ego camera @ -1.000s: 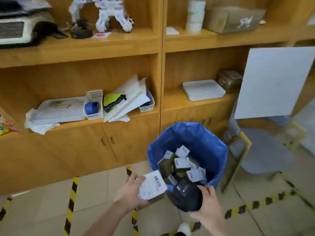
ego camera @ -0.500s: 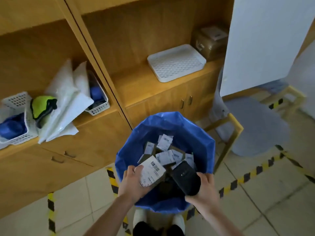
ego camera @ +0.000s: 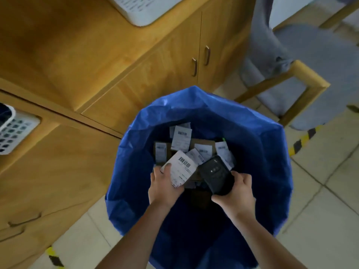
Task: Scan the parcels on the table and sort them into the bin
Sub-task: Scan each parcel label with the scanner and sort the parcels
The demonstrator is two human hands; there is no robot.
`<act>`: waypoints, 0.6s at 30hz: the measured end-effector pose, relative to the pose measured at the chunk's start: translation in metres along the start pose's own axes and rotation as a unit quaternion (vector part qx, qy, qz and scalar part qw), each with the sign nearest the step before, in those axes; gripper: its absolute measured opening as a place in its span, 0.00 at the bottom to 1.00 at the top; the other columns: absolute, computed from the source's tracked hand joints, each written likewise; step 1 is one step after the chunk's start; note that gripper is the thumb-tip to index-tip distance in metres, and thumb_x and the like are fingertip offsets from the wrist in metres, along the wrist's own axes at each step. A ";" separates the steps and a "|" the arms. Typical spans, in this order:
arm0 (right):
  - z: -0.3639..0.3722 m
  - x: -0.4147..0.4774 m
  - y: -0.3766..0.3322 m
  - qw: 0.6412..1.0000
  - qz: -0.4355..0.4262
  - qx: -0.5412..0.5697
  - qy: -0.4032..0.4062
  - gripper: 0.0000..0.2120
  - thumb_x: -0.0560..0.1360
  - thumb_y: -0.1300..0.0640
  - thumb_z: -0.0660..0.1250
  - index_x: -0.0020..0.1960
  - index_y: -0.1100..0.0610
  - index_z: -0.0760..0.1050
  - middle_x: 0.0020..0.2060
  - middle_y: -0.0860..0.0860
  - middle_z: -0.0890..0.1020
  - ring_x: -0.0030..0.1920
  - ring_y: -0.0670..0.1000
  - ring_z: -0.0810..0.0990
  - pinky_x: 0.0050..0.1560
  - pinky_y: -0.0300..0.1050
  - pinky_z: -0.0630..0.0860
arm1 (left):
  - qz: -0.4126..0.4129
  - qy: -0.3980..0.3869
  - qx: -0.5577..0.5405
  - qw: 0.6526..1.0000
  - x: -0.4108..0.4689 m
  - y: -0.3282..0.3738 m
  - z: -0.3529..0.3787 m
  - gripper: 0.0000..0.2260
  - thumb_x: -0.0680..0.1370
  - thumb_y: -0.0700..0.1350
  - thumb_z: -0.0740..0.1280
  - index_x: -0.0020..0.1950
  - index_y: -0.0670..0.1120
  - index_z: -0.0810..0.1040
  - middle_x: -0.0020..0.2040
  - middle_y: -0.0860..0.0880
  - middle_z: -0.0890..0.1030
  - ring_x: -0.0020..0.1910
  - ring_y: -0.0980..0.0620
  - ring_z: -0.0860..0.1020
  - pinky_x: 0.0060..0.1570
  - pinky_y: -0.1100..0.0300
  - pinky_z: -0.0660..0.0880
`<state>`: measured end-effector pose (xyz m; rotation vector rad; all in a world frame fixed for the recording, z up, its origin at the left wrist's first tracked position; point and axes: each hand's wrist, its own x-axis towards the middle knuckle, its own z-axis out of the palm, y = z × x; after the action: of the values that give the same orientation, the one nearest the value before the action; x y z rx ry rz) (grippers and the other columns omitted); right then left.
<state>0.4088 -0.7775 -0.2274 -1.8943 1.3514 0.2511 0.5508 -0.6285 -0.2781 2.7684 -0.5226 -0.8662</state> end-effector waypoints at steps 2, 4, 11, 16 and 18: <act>0.017 0.010 0.001 1.000 0.025 0.001 0.003 0.36 0.59 0.50 0.79 0.63 0.50 0.68 0.56 0.45 0.64 0.55 0.53 0.75 0.56 0.61 0.76 | 0.014 -0.003 0.009 1.000 0.022 -0.002 0.009 0.38 0.68 0.58 0.72 0.73 0.55 0.58 0.65 0.49 0.60 0.64 0.48 0.62 0.43 0.53 0.76; 0.031 0.018 0.002 0.999 0.042 0.001 0.009 0.36 0.59 0.51 0.79 0.63 0.51 0.68 0.57 0.46 0.65 0.55 0.53 0.75 0.56 0.61 0.76 | 0.026 -0.011 0.016 0.999 0.040 -0.003 0.016 0.39 0.68 0.59 0.72 0.73 0.55 0.56 0.66 0.49 0.59 0.64 0.47 0.62 0.44 0.52 0.77; 0.053 0.022 0.003 0.996 0.080 0.030 0.025 0.38 0.59 0.52 0.79 0.66 0.53 0.68 0.59 0.46 0.65 0.57 0.53 0.75 0.60 0.62 0.73 | 0.115 -0.149 0.038 0.981 0.076 -0.004 0.021 0.50 0.67 0.64 0.74 0.79 0.55 0.47 0.76 0.49 0.48 0.74 0.45 0.52 0.67 0.48 0.66; 0.040 0.009 -0.004 0.994 0.093 0.046 0.030 0.38 0.59 0.51 0.79 0.66 0.52 0.68 0.59 0.46 0.64 0.57 0.53 0.75 0.59 0.62 0.73 | 0.152 -0.135 0.088 0.975 0.070 -0.005 0.009 0.45 0.69 0.64 0.72 0.78 0.54 0.51 0.78 0.51 0.47 0.76 0.46 0.50 0.68 0.46 0.67; 0.028 -0.002 -0.008 0.993 0.095 0.055 0.038 0.39 0.60 0.52 0.79 0.67 0.52 0.68 0.59 0.46 0.64 0.57 0.52 0.74 0.60 0.61 0.72 | 0.168 -0.121 0.093 0.974 0.063 -0.002 -0.001 0.40 0.70 0.61 0.72 0.76 0.54 0.55 0.76 0.51 0.53 0.75 0.47 0.54 0.65 0.48 0.70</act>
<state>0.4223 -0.7561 -0.2414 -1.7020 1.5676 0.1962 0.6001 -0.6512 -0.3104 2.6253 -1.1294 -1.1235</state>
